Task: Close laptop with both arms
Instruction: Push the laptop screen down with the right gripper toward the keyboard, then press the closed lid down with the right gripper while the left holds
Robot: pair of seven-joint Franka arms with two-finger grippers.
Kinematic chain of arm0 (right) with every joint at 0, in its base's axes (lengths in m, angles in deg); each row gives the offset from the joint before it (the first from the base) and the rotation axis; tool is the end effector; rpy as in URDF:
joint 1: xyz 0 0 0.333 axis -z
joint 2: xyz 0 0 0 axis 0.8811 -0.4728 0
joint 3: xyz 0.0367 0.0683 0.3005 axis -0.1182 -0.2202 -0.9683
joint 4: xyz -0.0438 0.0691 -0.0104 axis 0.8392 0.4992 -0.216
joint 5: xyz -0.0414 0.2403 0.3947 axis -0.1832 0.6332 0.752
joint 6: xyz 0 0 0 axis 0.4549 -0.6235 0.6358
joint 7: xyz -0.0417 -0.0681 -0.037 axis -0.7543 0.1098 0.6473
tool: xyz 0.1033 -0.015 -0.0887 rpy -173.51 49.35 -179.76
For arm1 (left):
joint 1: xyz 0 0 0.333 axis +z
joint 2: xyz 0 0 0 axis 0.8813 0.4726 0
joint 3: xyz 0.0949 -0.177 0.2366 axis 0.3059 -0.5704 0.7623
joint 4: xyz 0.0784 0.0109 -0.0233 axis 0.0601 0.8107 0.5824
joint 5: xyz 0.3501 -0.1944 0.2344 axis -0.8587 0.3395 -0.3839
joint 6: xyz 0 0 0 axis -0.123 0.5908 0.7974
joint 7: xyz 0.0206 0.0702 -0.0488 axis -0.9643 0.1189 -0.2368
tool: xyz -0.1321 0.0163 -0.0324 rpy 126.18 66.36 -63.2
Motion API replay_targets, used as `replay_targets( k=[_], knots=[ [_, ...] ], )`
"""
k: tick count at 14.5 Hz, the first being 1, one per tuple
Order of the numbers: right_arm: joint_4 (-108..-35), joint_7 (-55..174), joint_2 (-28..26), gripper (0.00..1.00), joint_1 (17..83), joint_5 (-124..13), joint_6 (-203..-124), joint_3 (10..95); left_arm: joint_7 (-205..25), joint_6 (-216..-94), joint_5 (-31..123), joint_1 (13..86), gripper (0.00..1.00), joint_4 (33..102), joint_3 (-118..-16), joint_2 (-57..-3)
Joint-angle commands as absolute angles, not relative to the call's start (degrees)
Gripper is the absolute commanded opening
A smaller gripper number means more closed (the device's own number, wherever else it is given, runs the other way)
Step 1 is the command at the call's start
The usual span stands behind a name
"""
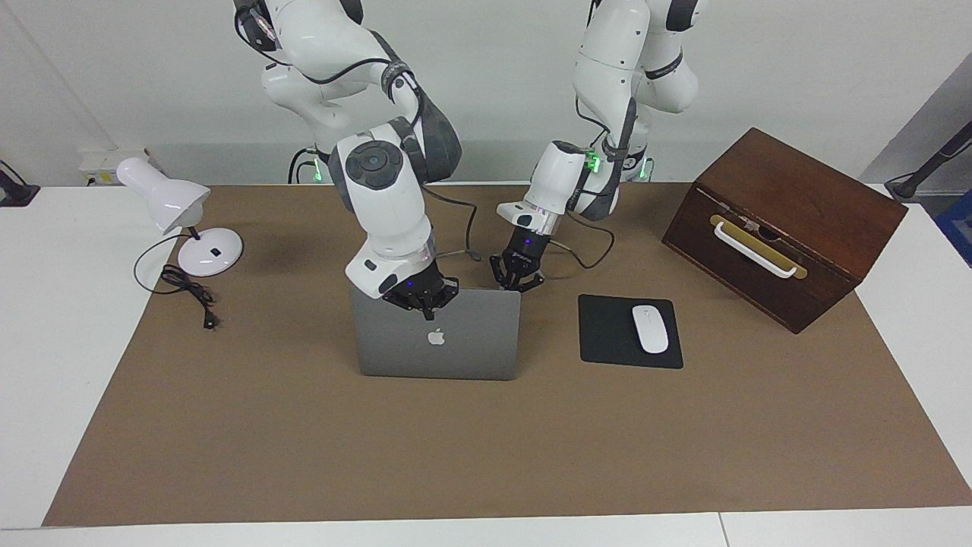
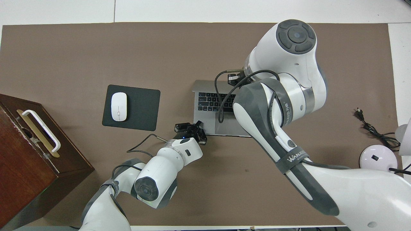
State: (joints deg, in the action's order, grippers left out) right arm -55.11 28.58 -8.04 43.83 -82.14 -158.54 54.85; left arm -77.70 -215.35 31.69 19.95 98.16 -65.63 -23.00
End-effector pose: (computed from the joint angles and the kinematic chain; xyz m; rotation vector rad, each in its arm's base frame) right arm 0.6880 0.2904 0.3793 -3.0320 0.0372 -0.0094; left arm 0.4385 -0.3809 0.1724 2.6090 -0.6545 0.9338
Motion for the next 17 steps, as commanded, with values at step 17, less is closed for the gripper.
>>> replay_targets(
  k=[17],
  knots=[
    [-76.75, 30.07, -1.26, 0.00, 44.03, -80.19, -175.56, 54.50, -75.06, -215.40, 32.83, 19.52, 0.00, 100.89, -64.76, -22.67]
  ],
)
